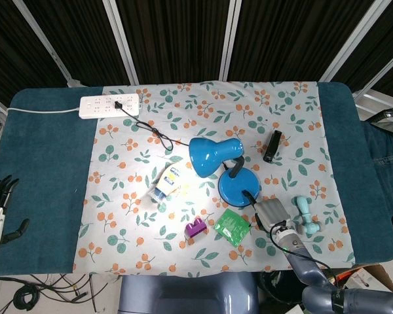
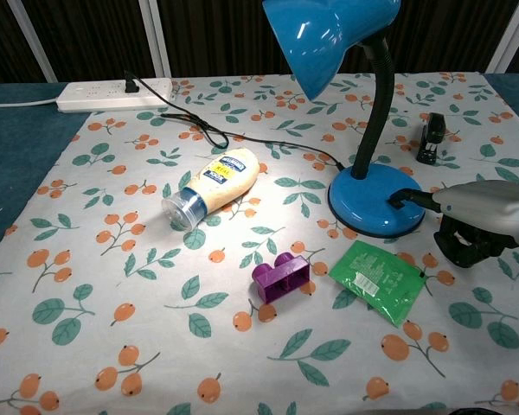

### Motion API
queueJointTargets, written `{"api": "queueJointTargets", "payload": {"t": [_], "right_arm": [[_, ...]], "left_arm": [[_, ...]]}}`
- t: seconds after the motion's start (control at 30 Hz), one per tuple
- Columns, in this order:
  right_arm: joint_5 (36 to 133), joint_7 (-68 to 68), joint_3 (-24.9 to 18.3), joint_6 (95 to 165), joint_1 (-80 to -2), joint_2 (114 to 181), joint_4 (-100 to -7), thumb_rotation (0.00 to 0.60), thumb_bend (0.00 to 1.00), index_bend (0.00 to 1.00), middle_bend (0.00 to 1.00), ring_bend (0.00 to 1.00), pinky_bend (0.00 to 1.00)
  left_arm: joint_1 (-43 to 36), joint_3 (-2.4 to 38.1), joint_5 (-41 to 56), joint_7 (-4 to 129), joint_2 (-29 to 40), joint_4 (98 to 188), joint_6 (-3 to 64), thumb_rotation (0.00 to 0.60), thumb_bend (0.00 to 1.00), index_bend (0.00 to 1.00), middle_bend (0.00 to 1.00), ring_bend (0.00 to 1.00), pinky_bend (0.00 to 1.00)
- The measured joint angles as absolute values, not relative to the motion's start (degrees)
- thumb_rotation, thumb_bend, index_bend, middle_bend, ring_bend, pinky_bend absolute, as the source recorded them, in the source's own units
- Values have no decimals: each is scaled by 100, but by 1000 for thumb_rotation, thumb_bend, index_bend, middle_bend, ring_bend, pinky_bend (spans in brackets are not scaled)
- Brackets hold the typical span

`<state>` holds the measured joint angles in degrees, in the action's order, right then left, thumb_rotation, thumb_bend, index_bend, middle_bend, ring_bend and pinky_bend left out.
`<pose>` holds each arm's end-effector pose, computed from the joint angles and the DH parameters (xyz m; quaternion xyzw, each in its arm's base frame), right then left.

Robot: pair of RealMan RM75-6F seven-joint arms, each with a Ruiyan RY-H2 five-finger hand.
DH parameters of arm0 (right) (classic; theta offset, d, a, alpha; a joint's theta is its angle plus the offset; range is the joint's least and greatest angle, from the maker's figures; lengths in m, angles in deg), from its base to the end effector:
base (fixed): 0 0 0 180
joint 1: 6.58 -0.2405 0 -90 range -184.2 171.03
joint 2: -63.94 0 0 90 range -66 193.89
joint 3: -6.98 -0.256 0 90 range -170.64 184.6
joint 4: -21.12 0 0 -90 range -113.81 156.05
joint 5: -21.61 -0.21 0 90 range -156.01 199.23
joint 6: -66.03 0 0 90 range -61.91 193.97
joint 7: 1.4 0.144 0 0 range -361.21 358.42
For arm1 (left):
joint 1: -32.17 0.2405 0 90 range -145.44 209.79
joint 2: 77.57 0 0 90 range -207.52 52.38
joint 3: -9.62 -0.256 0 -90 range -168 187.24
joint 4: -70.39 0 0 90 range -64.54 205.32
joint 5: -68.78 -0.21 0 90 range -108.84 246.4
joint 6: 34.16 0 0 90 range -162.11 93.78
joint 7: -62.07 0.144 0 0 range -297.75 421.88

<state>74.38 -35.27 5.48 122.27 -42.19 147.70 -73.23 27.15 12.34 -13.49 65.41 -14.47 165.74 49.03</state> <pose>-0.2133 -0.2795 -0.0166 0.7654 -0.4181 0.2204 0.4367 -0.3119 0.1803 0.1584 -0.5882 -0.4047 -0.3619 0.5994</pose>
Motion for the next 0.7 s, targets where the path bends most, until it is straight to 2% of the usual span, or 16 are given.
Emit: {"api": "queueJointTargets", "payload": {"t": [0.1,0.27,0.6,0.7], "right_arm": [[7408,-3540,562,12199,-4236,14769,-7315,600,698,175,813,827,737],[7317,-3582,570,12143,-4278,14777,-7286,600,696,198,813,827,738],[7186,-3591,566,12083,-4350,14807,-7219,600,697,196,813,827,738],[7203,-3569,549,12107,-4360,14807,-7229,600,696,136,813,826,737]], "left_arm": [[2714,1232,-1349,6540,-1447,16572,4899,600,295,0,0,0,0],[2715,1233,-1350,6539,-1450,16576,4903,600,295,0,0,0,0],[2714,1231,-1353,6536,-1453,16575,4900,600,295,0,0,0,0],[2715,1232,-1354,6534,-1454,16575,4902,600,295,0,0,0,0]]}}
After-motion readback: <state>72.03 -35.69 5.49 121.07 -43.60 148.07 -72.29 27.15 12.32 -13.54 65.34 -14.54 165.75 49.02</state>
